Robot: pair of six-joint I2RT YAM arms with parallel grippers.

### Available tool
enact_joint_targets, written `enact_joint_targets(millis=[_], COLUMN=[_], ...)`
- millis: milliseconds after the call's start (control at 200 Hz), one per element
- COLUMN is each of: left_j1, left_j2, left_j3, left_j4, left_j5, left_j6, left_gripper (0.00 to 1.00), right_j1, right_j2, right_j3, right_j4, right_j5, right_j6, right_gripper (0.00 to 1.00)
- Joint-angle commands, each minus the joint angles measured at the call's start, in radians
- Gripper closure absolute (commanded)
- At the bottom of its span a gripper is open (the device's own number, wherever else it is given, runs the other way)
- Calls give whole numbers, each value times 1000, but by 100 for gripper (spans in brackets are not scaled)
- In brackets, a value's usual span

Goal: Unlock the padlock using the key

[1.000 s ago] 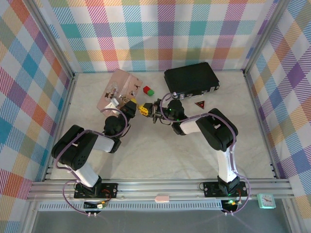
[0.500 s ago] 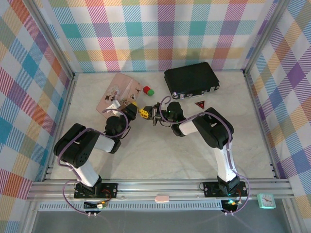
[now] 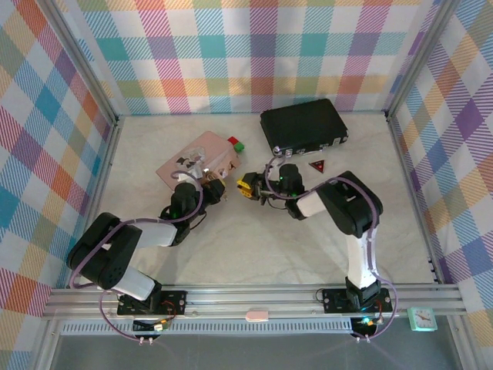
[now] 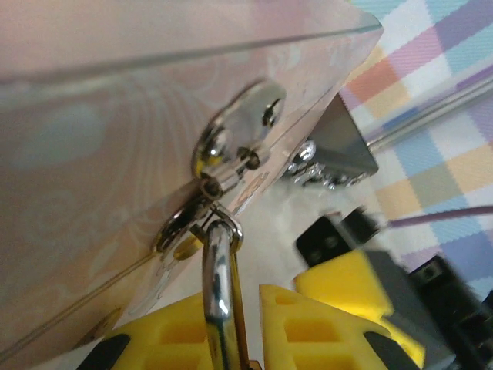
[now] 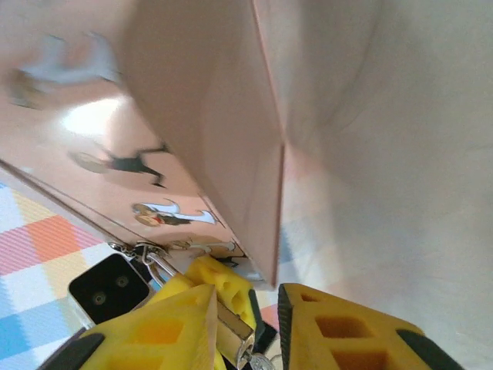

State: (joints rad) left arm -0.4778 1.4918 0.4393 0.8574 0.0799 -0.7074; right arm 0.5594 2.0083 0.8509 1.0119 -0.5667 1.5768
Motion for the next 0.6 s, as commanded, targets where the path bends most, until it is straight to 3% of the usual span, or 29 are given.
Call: enact_joint_targets(millis=[0, 190, 360, 595], left_j1=[-14, -51, -58, -56], left_j2=[-30, 29, 112, 139], left_j3=[12, 19, 8, 2], left_j4=[-63, -108, -38, -34], left_j5=[34, 63, 66, 17], left_j6=[56, 117, 112, 89], left_gripper=[100, 100, 100, 63], right_j1=[-1, -1, 0, 22], right_j2=[-125, -249, -298, -328], right_j3=[-16, 15, 51, 89], right_j4=[-293, -659, -792, -902], right_j5=[22, 102, 153, 223], right_j6=[-360, -626, -740, -850], right_gripper=[70, 66, 65, 62])
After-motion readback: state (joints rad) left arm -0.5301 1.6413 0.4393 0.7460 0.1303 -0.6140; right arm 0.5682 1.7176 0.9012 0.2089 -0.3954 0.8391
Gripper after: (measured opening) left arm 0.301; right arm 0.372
